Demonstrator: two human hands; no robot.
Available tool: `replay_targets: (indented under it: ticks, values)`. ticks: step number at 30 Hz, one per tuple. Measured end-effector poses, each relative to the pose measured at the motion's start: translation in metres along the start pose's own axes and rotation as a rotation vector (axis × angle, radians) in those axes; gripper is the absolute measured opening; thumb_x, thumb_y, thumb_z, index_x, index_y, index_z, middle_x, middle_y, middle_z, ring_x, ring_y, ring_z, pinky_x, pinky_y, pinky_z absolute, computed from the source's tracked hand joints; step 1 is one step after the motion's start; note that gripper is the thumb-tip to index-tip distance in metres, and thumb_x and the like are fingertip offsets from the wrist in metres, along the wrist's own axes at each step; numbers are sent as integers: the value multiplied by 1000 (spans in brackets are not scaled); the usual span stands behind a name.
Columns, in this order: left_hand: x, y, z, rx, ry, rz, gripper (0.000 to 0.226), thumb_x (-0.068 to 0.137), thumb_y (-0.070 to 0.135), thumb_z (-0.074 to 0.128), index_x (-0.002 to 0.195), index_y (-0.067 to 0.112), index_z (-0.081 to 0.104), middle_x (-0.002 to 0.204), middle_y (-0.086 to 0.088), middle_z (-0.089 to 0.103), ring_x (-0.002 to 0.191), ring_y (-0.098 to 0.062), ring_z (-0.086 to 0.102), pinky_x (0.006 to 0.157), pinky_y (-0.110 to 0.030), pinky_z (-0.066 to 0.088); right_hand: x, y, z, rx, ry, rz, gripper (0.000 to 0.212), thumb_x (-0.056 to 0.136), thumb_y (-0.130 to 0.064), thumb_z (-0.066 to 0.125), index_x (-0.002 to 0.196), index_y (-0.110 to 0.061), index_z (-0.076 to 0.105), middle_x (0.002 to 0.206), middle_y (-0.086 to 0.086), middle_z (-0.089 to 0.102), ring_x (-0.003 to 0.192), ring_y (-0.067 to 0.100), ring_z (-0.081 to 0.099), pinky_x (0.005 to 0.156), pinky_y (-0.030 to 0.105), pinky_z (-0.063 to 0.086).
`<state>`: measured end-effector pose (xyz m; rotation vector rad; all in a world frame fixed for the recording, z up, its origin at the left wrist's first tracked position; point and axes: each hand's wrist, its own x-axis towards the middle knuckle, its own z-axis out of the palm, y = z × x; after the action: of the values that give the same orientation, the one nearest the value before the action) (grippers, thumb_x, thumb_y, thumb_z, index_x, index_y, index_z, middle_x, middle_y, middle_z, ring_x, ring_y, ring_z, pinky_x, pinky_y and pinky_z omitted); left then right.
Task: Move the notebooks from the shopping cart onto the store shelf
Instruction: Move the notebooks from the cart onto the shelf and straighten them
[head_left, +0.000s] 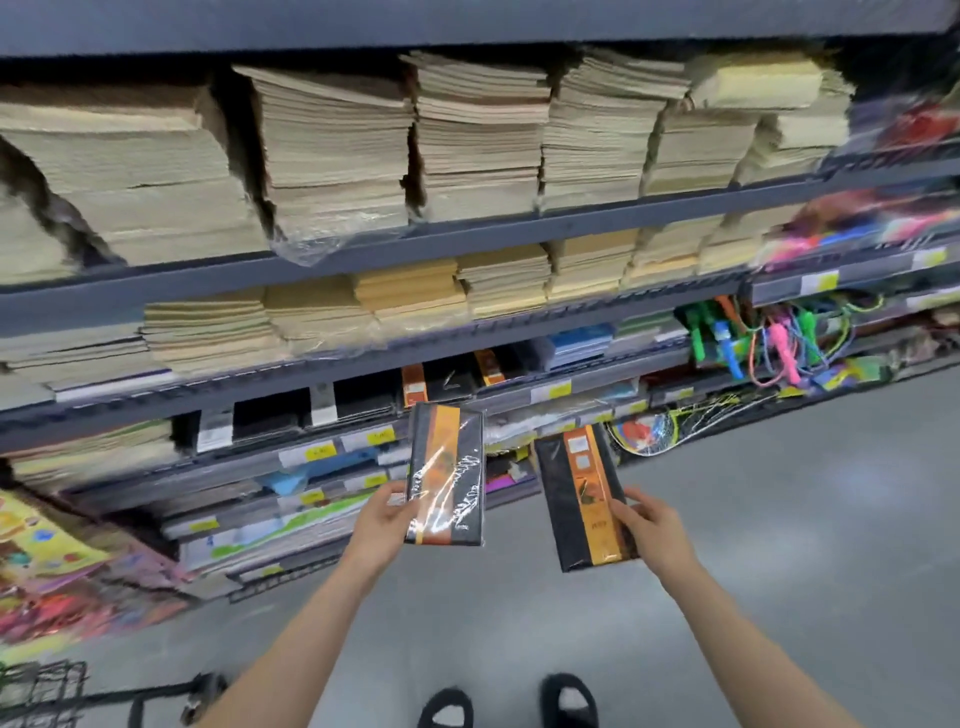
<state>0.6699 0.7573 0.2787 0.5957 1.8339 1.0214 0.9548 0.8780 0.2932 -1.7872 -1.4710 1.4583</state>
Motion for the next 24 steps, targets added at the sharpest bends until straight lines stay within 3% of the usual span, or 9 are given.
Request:
replay_targets:
  ticks: [3,5,8,10,13,17,21,24]
  values:
    - [5,1,9,-32,111,-13,19,93,22,53,111,17,49,84,-5,64,62,-9,48,57,-24,36,36,-7,-9,-17,-81,-45,23,93,-10,49,113,-5,58,81,6,67,70,15,65,57,21,51]
    - [13,-6,15,-66,191,-21,20,92,23,54,111,17,51,71,0,59,58,-10,45,54,-26,35,66,-10,-8,-30,-135,-89,28,94,-9,44,118,-3,56,102,10,67,91,23,63,77,27,53]
    - [30,-11,20,-75,261,4,20,91,25,55,110,22,52,74,2,61,60,-12,47,55,-27,37,115,-14,3,-49,-177,-123,37,94,-16,44,129,-5,50,130,9,55,119,26,52,104,38,38]
    - [47,-15,21,-31,316,60,15,91,24,56,105,25,52,69,4,58,60,-16,47,56,-28,38,144,-17,20,-62,-190,-170,36,95,-17,43,127,-6,52,128,8,56,118,25,52,105,37,37]
    - [76,-19,19,-36,354,171,11,90,17,56,95,27,52,52,9,56,51,-12,42,48,-18,34,184,-17,54,-36,-182,-269,34,94,-15,45,125,-4,53,127,13,57,116,27,53,103,37,38]
    - [107,-32,21,-70,309,296,10,91,20,54,93,29,55,71,-6,66,60,-19,47,45,-18,34,233,-12,89,-21,-160,-365,40,95,-21,45,132,-7,46,138,9,49,129,25,43,107,34,30]
    - [140,-40,22,-162,247,443,8,85,28,61,93,31,61,77,-7,73,67,-20,57,65,-32,40,279,-24,117,8,-105,-493,39,94,-27,45,130,-13,50,136,8,51,124,26,46,94,29,33]
    - [164,-48,30,-168,292,520,10,88,25,59,97,29,60,71,-1,71,63,-17,54,54,-23,35,300,-22,131,-46,-29,-607,41,94,-32,45,127,-9,53,133,11,54,122,28,48,92,30,36]
